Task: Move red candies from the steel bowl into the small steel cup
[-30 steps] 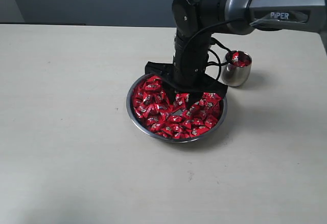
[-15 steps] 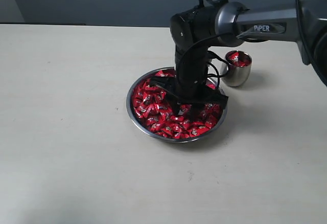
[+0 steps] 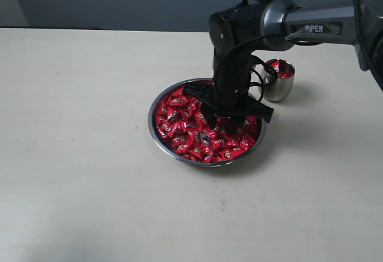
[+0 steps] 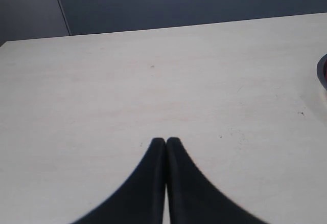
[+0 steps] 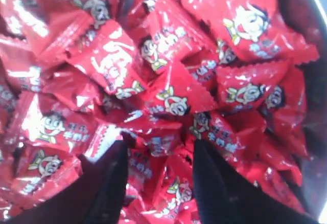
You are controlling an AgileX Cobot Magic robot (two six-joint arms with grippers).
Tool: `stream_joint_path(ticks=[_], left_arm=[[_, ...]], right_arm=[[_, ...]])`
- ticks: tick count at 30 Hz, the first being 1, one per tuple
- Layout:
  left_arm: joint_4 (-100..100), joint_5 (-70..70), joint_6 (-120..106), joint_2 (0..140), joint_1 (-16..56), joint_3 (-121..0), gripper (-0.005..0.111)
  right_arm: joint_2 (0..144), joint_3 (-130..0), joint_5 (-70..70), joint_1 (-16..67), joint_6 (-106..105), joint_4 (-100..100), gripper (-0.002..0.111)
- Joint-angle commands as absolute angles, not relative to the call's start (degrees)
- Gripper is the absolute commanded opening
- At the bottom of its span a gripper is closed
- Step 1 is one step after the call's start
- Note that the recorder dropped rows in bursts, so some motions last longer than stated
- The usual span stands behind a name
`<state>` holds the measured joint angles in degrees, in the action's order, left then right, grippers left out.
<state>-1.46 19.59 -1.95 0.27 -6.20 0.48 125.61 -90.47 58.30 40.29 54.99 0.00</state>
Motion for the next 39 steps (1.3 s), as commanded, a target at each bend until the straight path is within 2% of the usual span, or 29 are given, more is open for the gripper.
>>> stream_joint_path(ticks=[1,24,27,31,39], left_arm=[[-1.55,19.14,-1.68,0.0,-6.18,0.0,0.0],[-1.55,19.14,-1.68,0.0,-6.18,0.0,0.0],[-1.55,19.14,-1.68,0.0,-6.18,0.0,0.0],[-1.55,19.14,-1.68,0.0,-6.18,0.0,0.0],[-1.55,19.14,-1.68,0.0,-6.18,0.0,0.0]], right_arm=[[125.51,-90.68,55.6,39.98,55.02,-1.85,0.041],[127.51,-90.68,58.22,39.98,52.01,-4.32,0.04],[127.51,-90.68,58.31,39.98,52.01,-4.62,0.031],[127.51,-90.68,58.14,39.98,50.72,-4.62,0.004],[126.28,-91.28,58.4,39.98,50.5,-3.1,0.003]])
